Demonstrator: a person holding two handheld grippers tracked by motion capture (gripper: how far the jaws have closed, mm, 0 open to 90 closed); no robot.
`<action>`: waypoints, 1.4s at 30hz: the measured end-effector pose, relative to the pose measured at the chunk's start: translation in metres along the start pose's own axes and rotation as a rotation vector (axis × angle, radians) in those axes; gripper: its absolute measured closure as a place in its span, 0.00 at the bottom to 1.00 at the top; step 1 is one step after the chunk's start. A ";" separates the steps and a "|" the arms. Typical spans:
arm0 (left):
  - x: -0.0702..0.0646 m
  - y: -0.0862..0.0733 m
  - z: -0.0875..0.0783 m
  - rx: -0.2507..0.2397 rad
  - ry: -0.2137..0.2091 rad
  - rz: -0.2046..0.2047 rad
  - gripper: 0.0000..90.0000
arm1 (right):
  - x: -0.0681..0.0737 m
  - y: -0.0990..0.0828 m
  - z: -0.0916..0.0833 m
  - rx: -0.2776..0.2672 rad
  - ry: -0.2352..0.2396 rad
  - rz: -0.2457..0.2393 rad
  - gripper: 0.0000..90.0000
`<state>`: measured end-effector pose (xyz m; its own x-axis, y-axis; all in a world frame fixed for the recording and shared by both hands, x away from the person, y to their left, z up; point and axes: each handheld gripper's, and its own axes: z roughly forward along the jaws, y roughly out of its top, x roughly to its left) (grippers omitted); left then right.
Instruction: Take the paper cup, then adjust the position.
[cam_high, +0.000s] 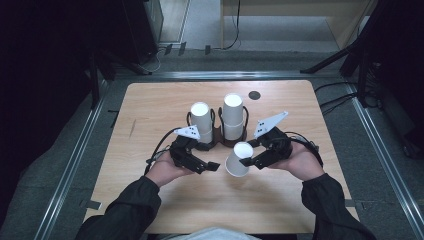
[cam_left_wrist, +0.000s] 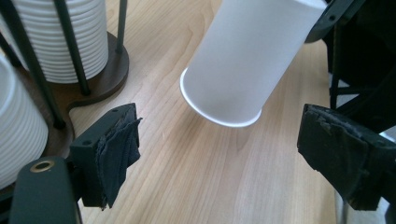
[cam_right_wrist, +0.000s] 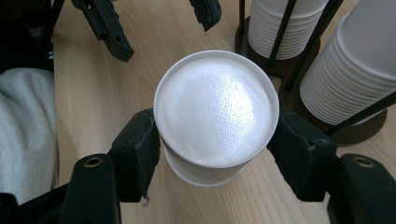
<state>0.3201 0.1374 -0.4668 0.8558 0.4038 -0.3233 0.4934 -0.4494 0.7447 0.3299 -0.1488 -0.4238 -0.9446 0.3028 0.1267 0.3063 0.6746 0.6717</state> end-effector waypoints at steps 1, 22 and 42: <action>0.001 -0.001 -0.001 -0.001 -0.001 -0.004 0.15 | 0.000 -0.001 0.001 0.003 0.006 0.020 0.40; 0.001 -0.012 0.005 0.025 -0.052 0.000 0.12 | 0.004 -0.013 0.023 -0.056 0.096 0.043 0.40; -0.007 -0.012 0.016 0.024 -0.076 0.033 0.10 | 0.009 0.002 0.022 -0.148 0.142 0.050 0.40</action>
<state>0.3104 0.1274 -0.4827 0.8808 0.3267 -0.3428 0.4672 -0.4812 0.7418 0.3243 -0.1301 -0.4374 -0.9389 0.2287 0.2574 0.3428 0.5515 0.7605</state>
